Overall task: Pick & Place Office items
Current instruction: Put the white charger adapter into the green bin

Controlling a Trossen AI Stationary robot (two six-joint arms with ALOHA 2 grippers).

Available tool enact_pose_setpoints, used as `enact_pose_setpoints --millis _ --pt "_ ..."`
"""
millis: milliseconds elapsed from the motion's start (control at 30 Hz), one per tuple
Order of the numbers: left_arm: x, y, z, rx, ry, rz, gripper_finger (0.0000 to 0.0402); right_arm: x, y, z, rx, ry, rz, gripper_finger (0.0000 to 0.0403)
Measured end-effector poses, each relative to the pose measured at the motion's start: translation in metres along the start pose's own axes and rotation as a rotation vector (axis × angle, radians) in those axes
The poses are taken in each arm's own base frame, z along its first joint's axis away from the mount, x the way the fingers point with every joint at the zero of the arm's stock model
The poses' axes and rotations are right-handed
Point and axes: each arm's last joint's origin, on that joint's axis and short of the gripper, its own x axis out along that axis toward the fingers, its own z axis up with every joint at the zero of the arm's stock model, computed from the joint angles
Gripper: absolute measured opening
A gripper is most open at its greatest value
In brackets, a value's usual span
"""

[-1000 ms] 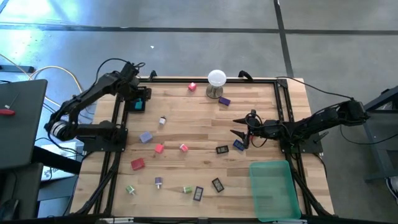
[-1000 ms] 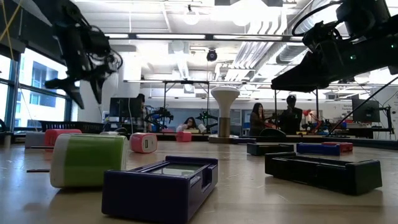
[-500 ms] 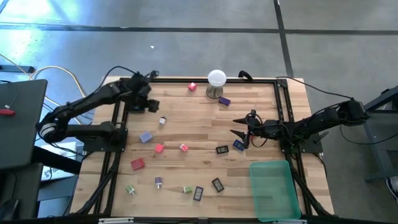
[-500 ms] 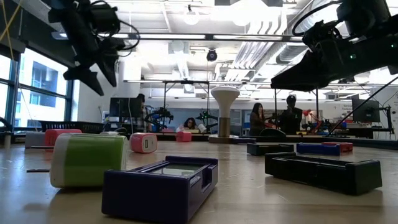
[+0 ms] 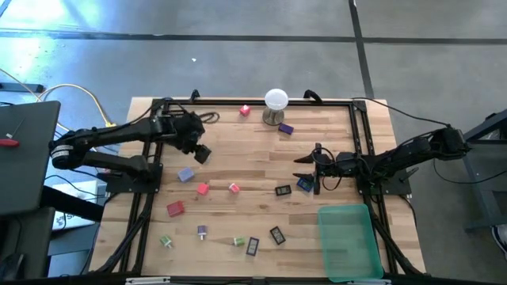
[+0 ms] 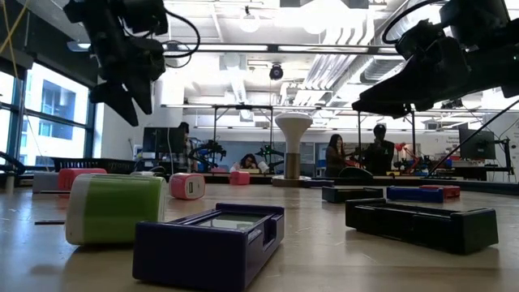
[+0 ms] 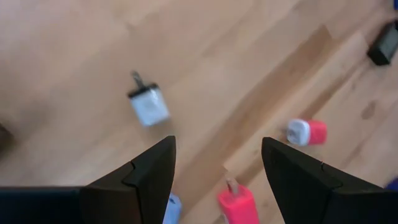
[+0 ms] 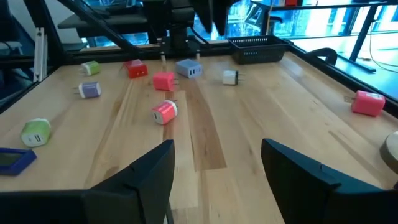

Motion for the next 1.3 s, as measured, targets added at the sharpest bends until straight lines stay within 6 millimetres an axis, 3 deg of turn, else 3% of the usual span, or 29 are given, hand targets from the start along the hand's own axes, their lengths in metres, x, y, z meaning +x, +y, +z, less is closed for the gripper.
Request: enact_pose_setpoints --millis 300,533,667,800,1067,1300 --pt "0.001 -0.020 -0.014 0.080 0.004 -0.008 0.0231 0.000 0.000 0.000 0.018 0.000 -0.003 0.0227" --pt "0.011 -0.027 -0.021 -0.038 0.018 0.066 0.0231 0.000 0.000 0.000 0.023 0.000 -0.003 0.0227" --pt "0.022 -0.021 -0.021 -0.184 0.046 0.184 0.0230 0.000 0.000 0.000 0.023 0.000 -0.003 0.0227" --pt "0.036 -0.011 -0.012 -0.206 0.084 0.243 0.0229 0.000 0.000 0.000 0.023 0.000 -0.003 0.0227" --pt "0.063 0.013 0.011 -0.281 0.154 0.275 0.0229 0.000 0.000 0.000 0.023 0.000 -0.004 0.0227" --pt "0.080 0.019 0.020 -0.277 0.188 0.231 0.0229 0.000 0.000 0.000 0.023 0.000 -0.004 0.0227"
